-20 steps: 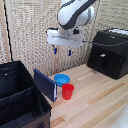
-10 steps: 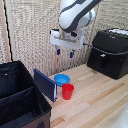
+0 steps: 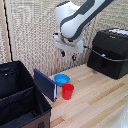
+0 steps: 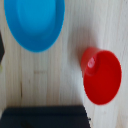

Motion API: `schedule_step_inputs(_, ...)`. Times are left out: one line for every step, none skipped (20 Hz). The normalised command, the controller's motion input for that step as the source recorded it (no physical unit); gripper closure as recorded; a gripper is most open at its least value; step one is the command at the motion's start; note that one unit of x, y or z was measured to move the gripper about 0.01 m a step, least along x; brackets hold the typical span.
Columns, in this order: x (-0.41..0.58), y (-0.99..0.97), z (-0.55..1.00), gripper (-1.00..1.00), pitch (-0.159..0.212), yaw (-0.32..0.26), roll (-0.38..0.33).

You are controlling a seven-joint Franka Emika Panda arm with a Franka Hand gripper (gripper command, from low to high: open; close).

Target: Please move the gripper into proximity with the fryer handle. Once close enough, gingerly grasp the handle and gently tug the fryer basket open in your direction.

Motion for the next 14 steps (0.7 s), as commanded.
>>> schedule_step_inputs(0.103,-0.06,0.0,-1.0,-0.072,0.0,-0.374)
schedule_step_inputs(0.083,-0.13,-0.05,-1.0,-0.069,0.0,-0.35)
schedule_step_inputs(0.046,-0.18,-0.07,-1.0,-0.086,0.014,-0.331)
schedule_step_inputs(0.051,-0.21,-0.11,-1.0,-0.097,0.027,-0.297)
schedule_step_inputs(0.034,-0.22,-0.15,-1.0,-0.097,0.037,-0.291)
schedule_step_inputs(0.014,-0.26,-0.18,-1.0,-0.096,0.046,-0.289)
schedule_step_inputs(0.009,-0.27,-0.22,-1.0,-0.095,0.063,-0.282)
schedule_step_inputs(0.0,-0.27,-0.24,-1.0,-0.091,0.076,-0.28)
schedule_step_inputs(0.0,-0.3,-0.25,-1.0,-0.09,0.077,-0.271)
schedule_step_inputs(0.0,-0.33,-0.26,-1.0,-0.084,0.076,-0.264)
schedule_step_inputs(0.0,-0.37,-0.26,-1.0,-0.075,0.073,-0.25)
schedule_step_inputs(0.0,-0.38,-0.25,-1.0,-0.069,0.077,-0.237)
schedule_step_inputs(0.0,-0.4,-0.27,-1.0,-0.062,0.086,-0.223)
schedule_step_inputs(0.0,-0.4,-0.29,-1.0,-0.056,0.096,-0.203)
